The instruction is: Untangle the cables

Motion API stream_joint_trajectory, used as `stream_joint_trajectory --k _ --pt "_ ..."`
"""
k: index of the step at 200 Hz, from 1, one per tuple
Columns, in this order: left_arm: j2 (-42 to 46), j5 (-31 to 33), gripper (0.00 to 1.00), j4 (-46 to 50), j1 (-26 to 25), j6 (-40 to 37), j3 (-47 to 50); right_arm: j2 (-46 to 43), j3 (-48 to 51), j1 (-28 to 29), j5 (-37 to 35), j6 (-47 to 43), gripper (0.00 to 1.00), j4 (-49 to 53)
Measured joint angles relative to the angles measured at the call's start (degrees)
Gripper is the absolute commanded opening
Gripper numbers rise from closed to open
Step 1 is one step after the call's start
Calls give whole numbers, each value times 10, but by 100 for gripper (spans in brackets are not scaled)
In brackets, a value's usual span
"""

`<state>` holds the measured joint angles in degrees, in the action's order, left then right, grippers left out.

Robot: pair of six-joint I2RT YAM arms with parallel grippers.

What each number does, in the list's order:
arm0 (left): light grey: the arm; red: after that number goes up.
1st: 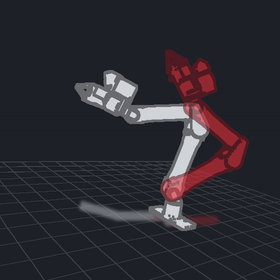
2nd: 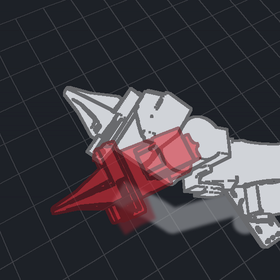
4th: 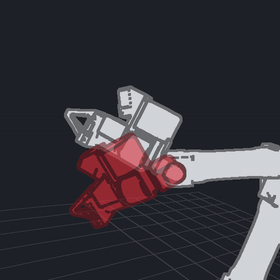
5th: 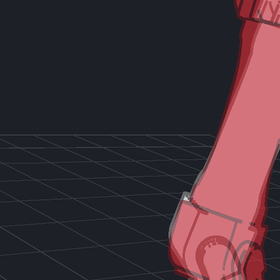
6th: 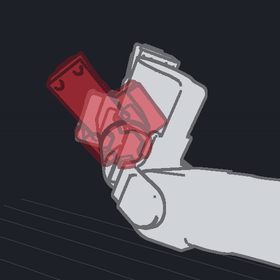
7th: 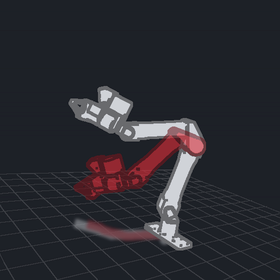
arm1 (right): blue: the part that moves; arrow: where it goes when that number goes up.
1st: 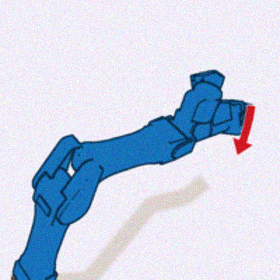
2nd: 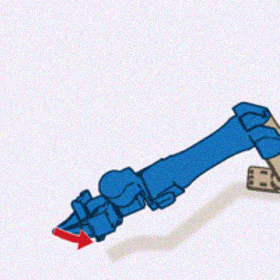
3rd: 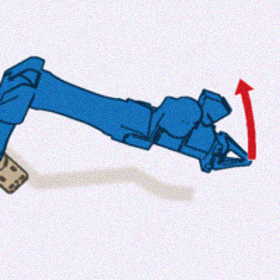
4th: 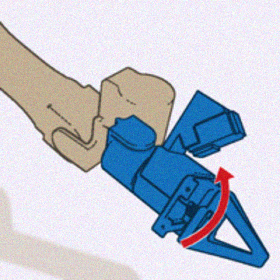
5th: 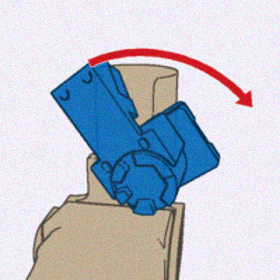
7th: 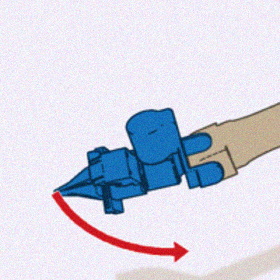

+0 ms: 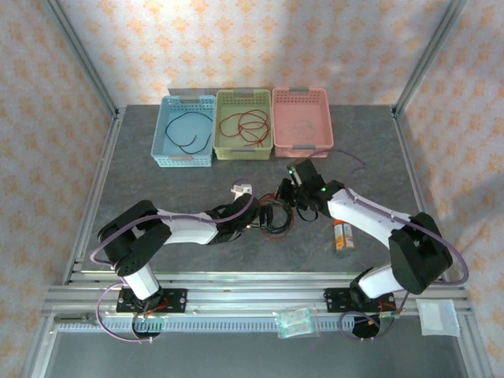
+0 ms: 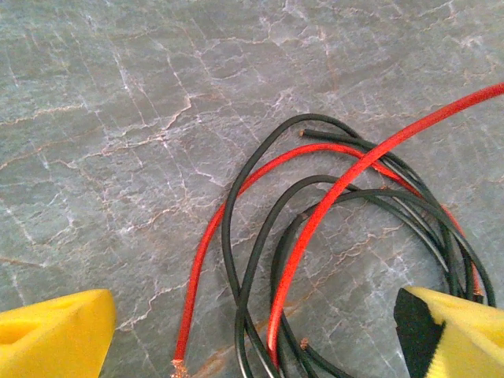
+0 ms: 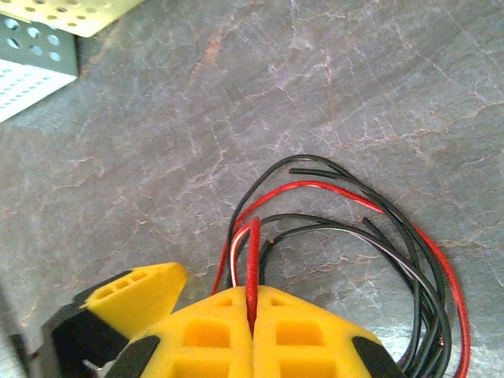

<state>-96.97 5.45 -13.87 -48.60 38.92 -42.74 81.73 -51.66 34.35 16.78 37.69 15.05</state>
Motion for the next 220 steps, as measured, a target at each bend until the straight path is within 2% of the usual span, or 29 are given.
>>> stream_joint_trajectory --k 87,171,220 --pt "-26 12 84 6 0 3 -16 -83 -93 0 -3 0 0 63" --pt "-26 15 84 -23 0 9 -2 -168 -168 0 -23 -4 0 83" --pt "-26 17 83 -36 0 12 6 -172 -257 0 -58 -41 0 110"
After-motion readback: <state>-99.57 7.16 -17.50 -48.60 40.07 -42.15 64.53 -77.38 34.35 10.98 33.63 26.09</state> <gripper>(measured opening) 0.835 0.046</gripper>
